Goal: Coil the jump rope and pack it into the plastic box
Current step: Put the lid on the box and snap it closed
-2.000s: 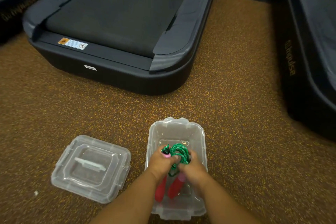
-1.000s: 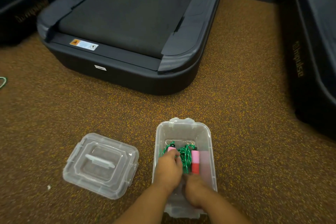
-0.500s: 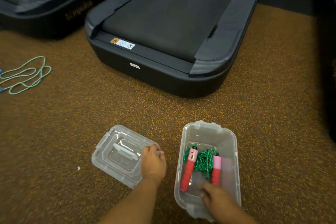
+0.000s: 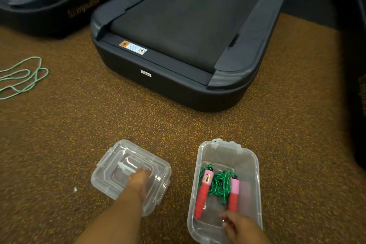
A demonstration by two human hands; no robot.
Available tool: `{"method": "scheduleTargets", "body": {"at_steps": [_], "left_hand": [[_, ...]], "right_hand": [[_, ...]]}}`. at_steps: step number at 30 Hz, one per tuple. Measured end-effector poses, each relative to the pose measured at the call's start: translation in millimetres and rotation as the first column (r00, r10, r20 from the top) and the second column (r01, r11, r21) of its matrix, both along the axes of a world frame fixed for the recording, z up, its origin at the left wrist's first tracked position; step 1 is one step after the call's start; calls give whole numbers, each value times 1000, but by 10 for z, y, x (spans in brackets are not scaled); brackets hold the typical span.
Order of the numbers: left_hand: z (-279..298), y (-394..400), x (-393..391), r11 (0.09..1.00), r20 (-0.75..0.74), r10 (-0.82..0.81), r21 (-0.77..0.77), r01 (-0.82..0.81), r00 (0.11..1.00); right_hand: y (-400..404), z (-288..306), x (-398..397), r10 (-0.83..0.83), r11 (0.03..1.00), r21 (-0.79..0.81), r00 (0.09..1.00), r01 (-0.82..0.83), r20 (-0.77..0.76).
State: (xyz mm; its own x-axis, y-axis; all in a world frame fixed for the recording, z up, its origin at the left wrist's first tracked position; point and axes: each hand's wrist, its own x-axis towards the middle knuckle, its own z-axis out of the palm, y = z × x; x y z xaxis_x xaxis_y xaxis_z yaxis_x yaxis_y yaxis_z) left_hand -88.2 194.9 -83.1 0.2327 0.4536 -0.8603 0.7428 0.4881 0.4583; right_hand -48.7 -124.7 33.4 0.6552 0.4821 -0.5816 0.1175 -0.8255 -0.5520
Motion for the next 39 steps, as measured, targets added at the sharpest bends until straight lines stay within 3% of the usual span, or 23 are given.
{"method": "scheduleTargets", "body": {"at_steps": [4,12,16,23,26,30,33,35,39], "left_hand": [[231,-50,38,995,2,104,-2,-104,995],[833,-152,170,981,205,191,3,-196,960],[996,-97,226,940,242,-26,335,-59,970],[1708,-441,472,677,74,-417,690,256,906],[1901,-729,524,555,2,-571,738,384,821],[2002,-1206,527,308,-167,-738,779,546,654],[1962,-1540,478,169,-239,-823,763,623,516],[1899,-1734,428,171,-215,-852,748,641,477],[1754,-1905,329,297,-69,-876,704,646,478]], "right_hand": [[8,92,-3,-37,999,26,999,38,-3],[-43,254,-26,-119,993,-17,993,120,23],[-101,278,-1,-154,988,-30,988,154,9],[2,487,84,-231,971,72,973,230,1],[109,611,125,-375,892,221,919,394,-125],[193,739,169,-491,689,360,770,629,-406],[171,728,180,-562,620,400,738,675,-373],[75,702,184,-632,566,387,684,728,-364],[-157,566,170,-669,471,286,549,835,-501]]}}
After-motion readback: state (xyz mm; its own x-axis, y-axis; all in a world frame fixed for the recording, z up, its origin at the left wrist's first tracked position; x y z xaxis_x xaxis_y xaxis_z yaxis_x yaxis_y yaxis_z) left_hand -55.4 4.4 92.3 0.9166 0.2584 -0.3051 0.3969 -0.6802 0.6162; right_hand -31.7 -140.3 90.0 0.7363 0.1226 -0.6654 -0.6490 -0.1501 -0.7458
